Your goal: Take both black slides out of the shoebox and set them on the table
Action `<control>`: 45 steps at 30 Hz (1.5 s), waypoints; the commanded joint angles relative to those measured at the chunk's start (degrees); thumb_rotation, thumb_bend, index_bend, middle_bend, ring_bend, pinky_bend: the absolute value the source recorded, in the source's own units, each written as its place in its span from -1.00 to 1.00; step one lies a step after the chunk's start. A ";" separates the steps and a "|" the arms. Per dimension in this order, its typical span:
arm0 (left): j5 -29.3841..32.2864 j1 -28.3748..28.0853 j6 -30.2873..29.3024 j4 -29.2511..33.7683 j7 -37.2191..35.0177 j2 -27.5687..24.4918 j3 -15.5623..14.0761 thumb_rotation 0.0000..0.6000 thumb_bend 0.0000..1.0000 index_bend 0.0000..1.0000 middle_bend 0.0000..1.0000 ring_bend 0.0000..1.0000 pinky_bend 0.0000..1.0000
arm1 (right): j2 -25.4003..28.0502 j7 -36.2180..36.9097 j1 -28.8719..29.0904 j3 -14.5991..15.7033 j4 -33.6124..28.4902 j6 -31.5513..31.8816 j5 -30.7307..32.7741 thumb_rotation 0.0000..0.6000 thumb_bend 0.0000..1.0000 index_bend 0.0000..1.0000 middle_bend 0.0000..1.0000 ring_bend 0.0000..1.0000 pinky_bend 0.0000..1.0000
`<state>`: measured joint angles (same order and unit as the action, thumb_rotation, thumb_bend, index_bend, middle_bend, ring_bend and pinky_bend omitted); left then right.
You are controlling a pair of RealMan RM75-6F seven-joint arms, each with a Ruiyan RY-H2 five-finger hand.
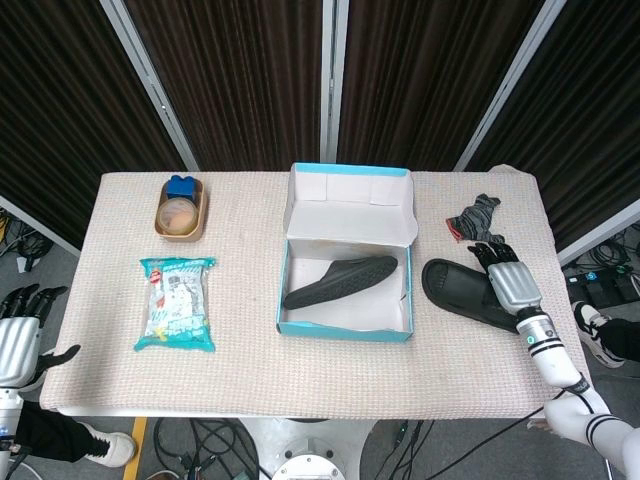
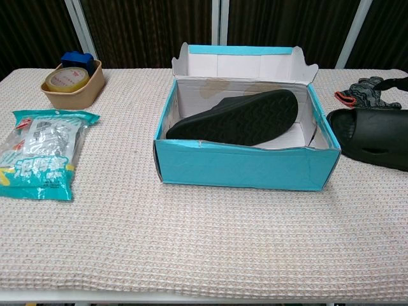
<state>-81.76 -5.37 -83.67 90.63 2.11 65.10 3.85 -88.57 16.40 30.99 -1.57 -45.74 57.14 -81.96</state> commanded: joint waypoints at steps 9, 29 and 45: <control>-3.51 -8.63 7.95 0.92 -5.64 -2.86 3.38 1.00 -1.00 -0.63 -0.59 -0.79 -0.76 | 17.97 -20.12 -3.01 -3.92 -26.15 4.45 4.98 1.00 -1.00 -1.00 -1.00 -1.00 -1.00; 6.91 -46.08 43.59 -0.24 -6.60 13.39 15.13 1.00 -1.00 -0.52 -0.44 -0.56 -0.34 | 31.13 -13.08 -10.18 -7.41 -39.54 17.85 2.07 1.00 -1.00 -1.00 -1.00 -1.00 -1.00; 36.84 -62.00 43.79 -12.33 15.19 30.69 12.92 1.00 -1.00 -0.59 -0.49 -0.56 -0.29 | 30.25 -12.10 -10.82 -7.29 -38.19 17.67 1.09 1.00 -1.00 -1.00 -1.00 -1.00 -1.00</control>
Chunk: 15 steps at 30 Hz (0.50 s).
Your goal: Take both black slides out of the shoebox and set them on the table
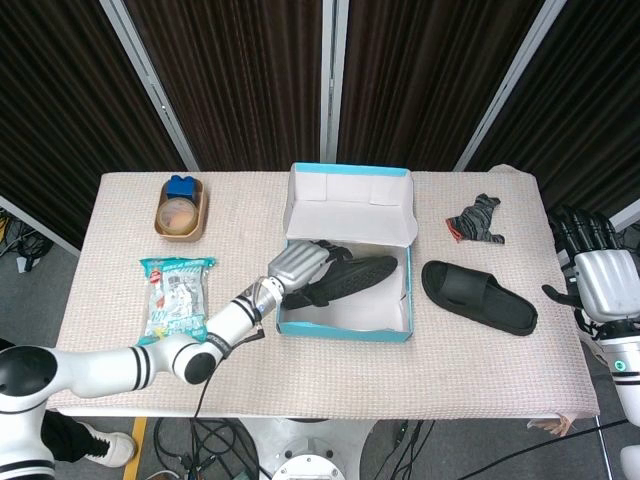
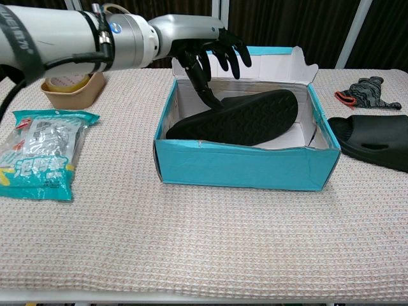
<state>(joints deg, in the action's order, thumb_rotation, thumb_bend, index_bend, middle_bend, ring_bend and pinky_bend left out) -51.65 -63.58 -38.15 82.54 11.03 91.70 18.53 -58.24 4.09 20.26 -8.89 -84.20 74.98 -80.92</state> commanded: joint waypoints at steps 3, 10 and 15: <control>11.52 -5.33 -3.83 -6.24 10.70 6.21 -3.23 1.00 -1.00 -0.60 -0.50 -0.56 -0.29 | -0.13 0.50 -0.27 0.09 0.68 -0.35 0.13 1.00 -1.00 -1.00 -1.00 -1.00 -1.00; 16.54 -6.81 -5.79 -9.37 16.90 9.63 -6.37 1.00 -1.00 -0.60 -0.50 -0.56 -0.28 | -0.56 1.18 -1.00 0.14 1.46 0.19 0.11 1.00 -1.00 -1.00 -1.00 -1.00 -1.00; 18.92 -7.34 -5.28 -11.80 18.62 12.30 -7.29 1.00 -0.99 -0.58 -0.50 -0.56 -0.21 | -0.84 1.40 -1.03 0.10 1.86 -0.15 0.16 1.00 -1.00 -1.00 -1.00 -1.00 -1.00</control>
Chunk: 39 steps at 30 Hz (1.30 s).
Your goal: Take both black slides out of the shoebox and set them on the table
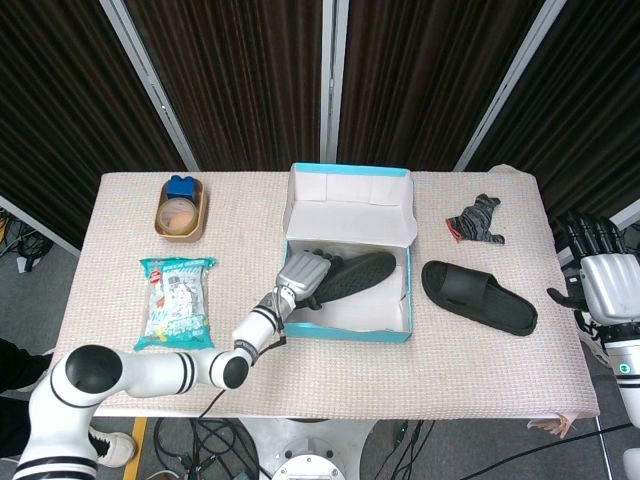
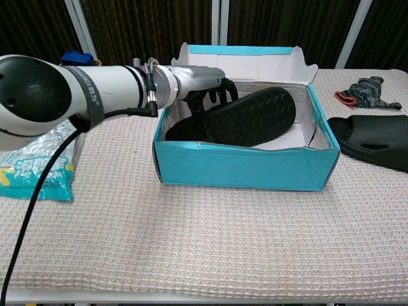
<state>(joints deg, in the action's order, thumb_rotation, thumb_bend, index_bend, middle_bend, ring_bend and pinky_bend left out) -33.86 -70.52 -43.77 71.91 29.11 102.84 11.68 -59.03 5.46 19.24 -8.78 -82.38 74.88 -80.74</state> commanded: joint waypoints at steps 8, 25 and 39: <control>-4.97 1.54 -1.20 -6.45 -3.83 5.56 -0.13 1.00 -0.39 -0.01 0.14 0.14 0.54 | -0.25 0.49 -0.40 -0.18 0.50 0.23 0.02 1.00 -1.00 -1.00 -1.00 -1.00 -1.00; -19.93 9.71 -7.05 9.15 -13.48 -7.91 2.44 1.00 -0.21 0.15 0.41 0.41 0.82 | -0.68 1.92 -0.59 -0.99 1.30 0.74 -0.08 1.00 -1.00 -1.00 -1.00 -1.00 -1.00; -33.94 27.97 -26.88 18.93 -28.17 -22.29 0.04 1.00 -0.20 0.23 0.40 0.42 0.82 | -0.46 2.31 -0.76 -1.09 1.19 1.71 -1.33 1.00 -1.00 -1.00 -1.00 -1.00 -1.00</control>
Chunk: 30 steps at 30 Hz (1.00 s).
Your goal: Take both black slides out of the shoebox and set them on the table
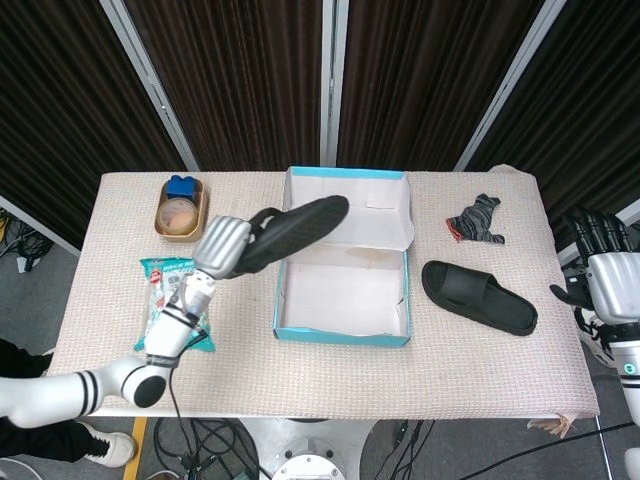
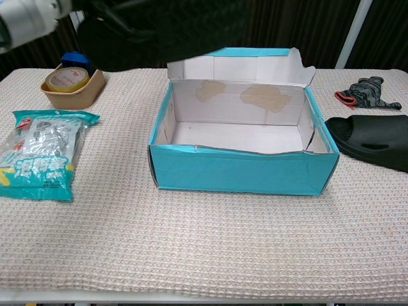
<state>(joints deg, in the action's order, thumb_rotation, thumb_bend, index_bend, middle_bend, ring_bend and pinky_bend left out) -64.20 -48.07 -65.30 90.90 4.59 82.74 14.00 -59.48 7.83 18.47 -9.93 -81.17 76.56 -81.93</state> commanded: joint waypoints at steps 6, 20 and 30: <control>-1.90 12.30 -6.62 -6.07 -7.30 -1.49 -6.23 1.00 -0.21 0.22 0.39 0.41 0.81 | -0.35 -0.30 0.07 0.29 -0.10 -0.31 -0.28 1.00 -1.00 -1.00 -1.00 -1.00 -1.00; -0.88 14.37 6.78 -11.15 -10.03 0.63 -9.71 1.00 -0.53 -0.50 -0.44 -0.58 -0.20 | -0.41 -2.86 -1.04 2.16 -3.07 -0.54 -1.10 1.00 -1.00 -1.00 -1.00 -1.00 -1.00; -5.31 19.37 -1.57 -6.65 -6.86 -7.29 -9.95 1.00 -0.85 -0.68 -0.74 -0.91 -0.61 | 0.93 0.68 -3.27 4.16 -3.75 -1.12 -1.01 1.00 -1.00 -1.00 -1.00 -1.00 -1.00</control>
<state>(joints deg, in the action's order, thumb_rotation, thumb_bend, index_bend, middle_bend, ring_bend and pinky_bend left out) -67.82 -31.22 -63.14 82.31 -3.01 78.65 4.41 -58.89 7.95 15.61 -6.09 -84.67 75.27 -82.85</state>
